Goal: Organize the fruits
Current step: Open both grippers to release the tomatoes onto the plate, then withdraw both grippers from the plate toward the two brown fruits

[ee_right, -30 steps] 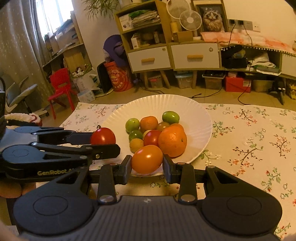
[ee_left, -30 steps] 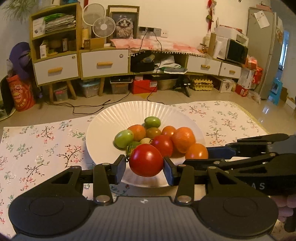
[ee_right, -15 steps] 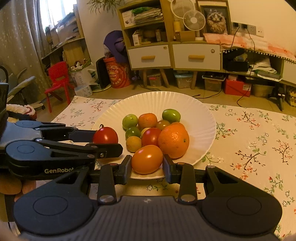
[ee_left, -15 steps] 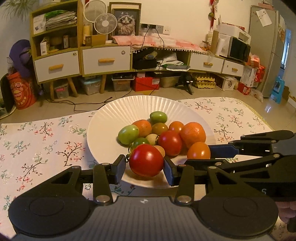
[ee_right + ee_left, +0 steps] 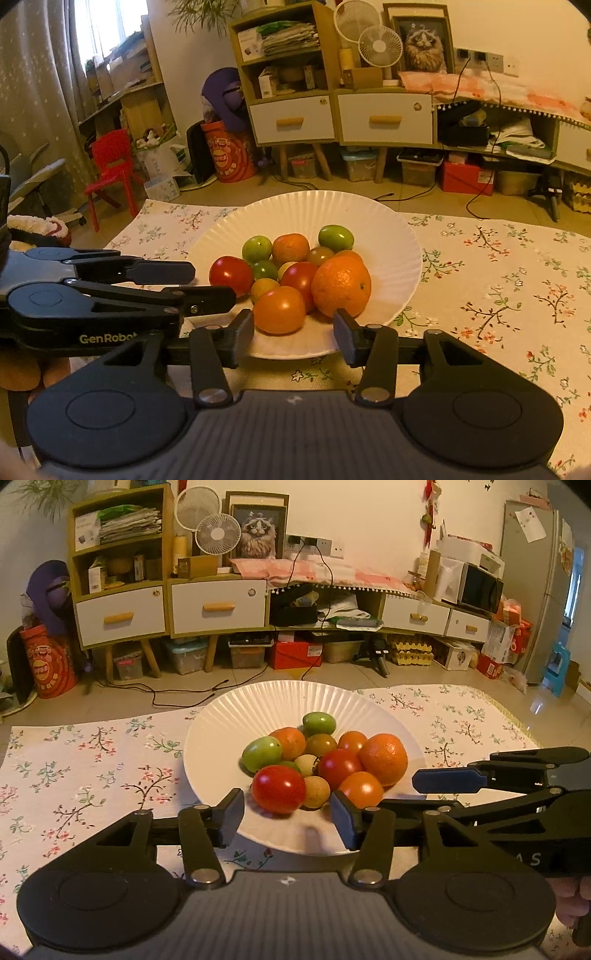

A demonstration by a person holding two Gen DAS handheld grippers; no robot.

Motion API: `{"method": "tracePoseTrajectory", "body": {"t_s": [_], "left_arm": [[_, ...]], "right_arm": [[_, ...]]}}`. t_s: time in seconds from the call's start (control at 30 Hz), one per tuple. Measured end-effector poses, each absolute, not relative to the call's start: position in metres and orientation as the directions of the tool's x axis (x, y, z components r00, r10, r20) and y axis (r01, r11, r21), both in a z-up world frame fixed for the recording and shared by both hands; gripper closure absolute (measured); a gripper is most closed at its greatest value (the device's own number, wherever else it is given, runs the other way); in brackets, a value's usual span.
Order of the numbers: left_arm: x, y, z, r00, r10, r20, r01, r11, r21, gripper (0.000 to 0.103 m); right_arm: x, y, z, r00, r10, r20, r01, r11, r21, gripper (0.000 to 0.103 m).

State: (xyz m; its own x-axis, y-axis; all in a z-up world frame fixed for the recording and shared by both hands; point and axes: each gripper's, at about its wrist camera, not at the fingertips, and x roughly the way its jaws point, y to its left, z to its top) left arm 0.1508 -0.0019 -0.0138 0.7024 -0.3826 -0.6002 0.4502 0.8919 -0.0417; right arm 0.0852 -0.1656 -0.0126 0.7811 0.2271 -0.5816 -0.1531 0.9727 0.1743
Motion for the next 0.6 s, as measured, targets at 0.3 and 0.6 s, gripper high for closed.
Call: {"method": "tracePoseTrajectory", "body": {"t_s": [0.3, 0.6], "left_arm": [[0.127, 0.009, -0.004, 0.727, -0.352, -0.590, 0.415, 0.909, -0.032, 0.037], [0.103, 0.026, -0.001, 0.738, -0.309, -0.600, 0.356, 0.934, -0.043, 0.024]], "right_arm": [[0.072, -0.163, -0.006, 0.784, 0.228, -0.577, -0.158, 0.973, 0.170, 0.048], [0.049, -0.157, -0.003, 0.784, 0.231, -0.576, -0.182, 0.973, 0.143, 0.035]]}}
